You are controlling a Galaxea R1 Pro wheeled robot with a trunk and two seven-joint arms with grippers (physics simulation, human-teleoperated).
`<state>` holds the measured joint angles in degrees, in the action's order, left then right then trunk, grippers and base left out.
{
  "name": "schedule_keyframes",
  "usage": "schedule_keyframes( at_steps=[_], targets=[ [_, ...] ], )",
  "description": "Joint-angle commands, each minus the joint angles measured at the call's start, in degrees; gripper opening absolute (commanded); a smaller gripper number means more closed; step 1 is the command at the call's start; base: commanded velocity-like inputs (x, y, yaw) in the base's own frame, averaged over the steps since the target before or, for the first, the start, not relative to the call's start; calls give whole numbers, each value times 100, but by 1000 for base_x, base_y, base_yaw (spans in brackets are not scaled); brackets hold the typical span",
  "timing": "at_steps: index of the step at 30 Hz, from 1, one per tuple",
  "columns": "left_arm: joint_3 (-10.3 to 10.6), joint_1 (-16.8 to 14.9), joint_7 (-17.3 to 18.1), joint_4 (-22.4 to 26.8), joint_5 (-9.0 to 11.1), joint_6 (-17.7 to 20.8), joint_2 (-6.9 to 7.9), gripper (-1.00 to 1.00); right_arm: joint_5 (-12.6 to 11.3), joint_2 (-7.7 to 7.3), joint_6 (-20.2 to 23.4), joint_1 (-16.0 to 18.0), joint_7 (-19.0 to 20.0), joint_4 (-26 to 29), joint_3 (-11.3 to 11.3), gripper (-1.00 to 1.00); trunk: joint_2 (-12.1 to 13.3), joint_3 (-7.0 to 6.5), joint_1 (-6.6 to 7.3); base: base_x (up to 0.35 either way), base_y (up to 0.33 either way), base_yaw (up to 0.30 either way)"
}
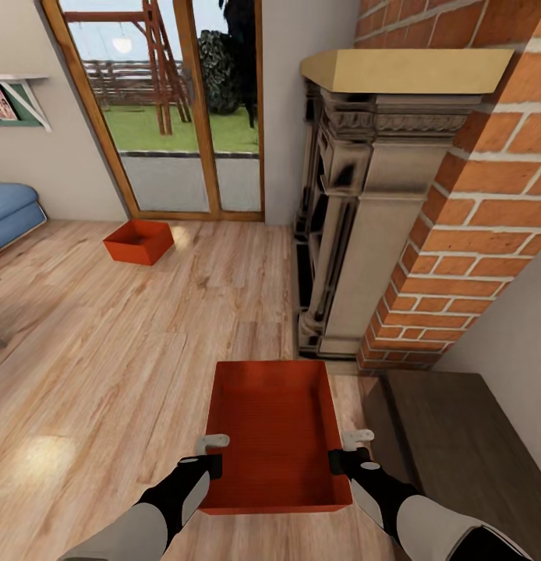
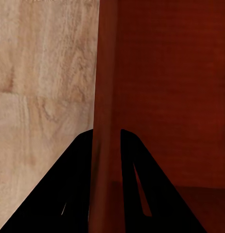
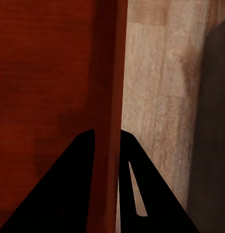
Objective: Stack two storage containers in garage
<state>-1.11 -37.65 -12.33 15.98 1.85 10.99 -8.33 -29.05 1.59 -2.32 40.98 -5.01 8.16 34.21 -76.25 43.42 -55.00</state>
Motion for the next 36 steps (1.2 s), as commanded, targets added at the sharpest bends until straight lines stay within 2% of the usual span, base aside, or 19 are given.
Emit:
schedule_keyframes(
  at_steps=[1, 36],
  targets=[
    [102, 3, -42, -78, 50, 69, 77, -100, 30, -41, -23, 11, -34, 19, 7, -100, 39, -15, 23, 0, 0, 0],
    [95, 3, -46, -78, 47, 72, 70, -100, 22, -64, -23, 15, -44, 27, -11, -100, 1443, -643, 792, 0, 0, 0]
  ],
)
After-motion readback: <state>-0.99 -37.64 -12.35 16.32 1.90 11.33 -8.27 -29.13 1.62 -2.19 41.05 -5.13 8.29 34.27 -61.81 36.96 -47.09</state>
